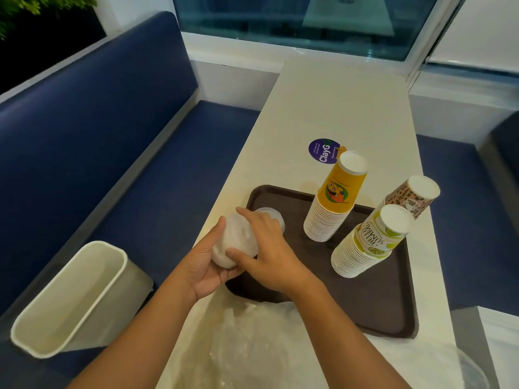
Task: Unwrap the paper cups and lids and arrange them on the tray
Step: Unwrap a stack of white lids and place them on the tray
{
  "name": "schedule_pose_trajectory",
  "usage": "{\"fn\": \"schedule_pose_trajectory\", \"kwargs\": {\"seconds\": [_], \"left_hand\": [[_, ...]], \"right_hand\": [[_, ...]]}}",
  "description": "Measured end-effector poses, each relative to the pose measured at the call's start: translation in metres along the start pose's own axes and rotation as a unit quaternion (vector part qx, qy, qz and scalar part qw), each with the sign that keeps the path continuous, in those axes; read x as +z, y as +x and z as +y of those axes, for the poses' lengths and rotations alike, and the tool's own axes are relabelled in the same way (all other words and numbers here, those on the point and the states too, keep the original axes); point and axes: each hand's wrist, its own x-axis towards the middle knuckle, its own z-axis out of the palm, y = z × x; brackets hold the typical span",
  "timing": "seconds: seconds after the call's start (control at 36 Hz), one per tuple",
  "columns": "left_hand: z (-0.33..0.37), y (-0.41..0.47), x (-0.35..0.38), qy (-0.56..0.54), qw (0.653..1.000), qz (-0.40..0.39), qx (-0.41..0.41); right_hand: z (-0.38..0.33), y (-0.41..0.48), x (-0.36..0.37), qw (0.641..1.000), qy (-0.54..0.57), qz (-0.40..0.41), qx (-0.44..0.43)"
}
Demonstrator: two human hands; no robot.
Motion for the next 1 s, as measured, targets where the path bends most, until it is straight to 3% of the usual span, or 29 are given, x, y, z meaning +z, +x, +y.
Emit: {"fn": "schedule_pose_trajectory", "kwargs": {"seconds": [0.19,0.33,0.44,0.53,0.61,0.72,1.0], "left_hand": [[-0.003,0.003,-0.001,-0.068,0.997,-0.011,-0.02],[-0.003,0.011,0.0,-0.077,0.997,0.008,-0.012],[-0.001,0.021,-0.013,-0.107,0.994,0.003,-0.011],[0.0,0.025,-0.023,-0.115,0.993,0.016,0.006],[0.001,0.027,-0.03,-0.128,0.992,0.016,0.016],[0.002,0.028,-0.032,-0.13,0.991,0.022,0.023],[0.008,0.027,-0.022,-0.13,0.991,0.016,0.029]], "right_hand": [[0.012,-0.002,0.003,0.977,0.2,0.05,0.049],[0.014,0.007,0.007,0.979,0.169,0.101,0.061],[0.021,0.025,0.0,0.955,0.188,0.209,0.099],[0.034,0.044,-0.007,0.962,0.077,0.218,0.146],[0.052,0.06,-0.003,0.973,-0.105,0.138,0.15],[0.076,0.07,0.014,0.946,-0.283,0.015,0.155],[0.089,0.079,0.015,0.938,-0.313,0.006,0.149]]}}
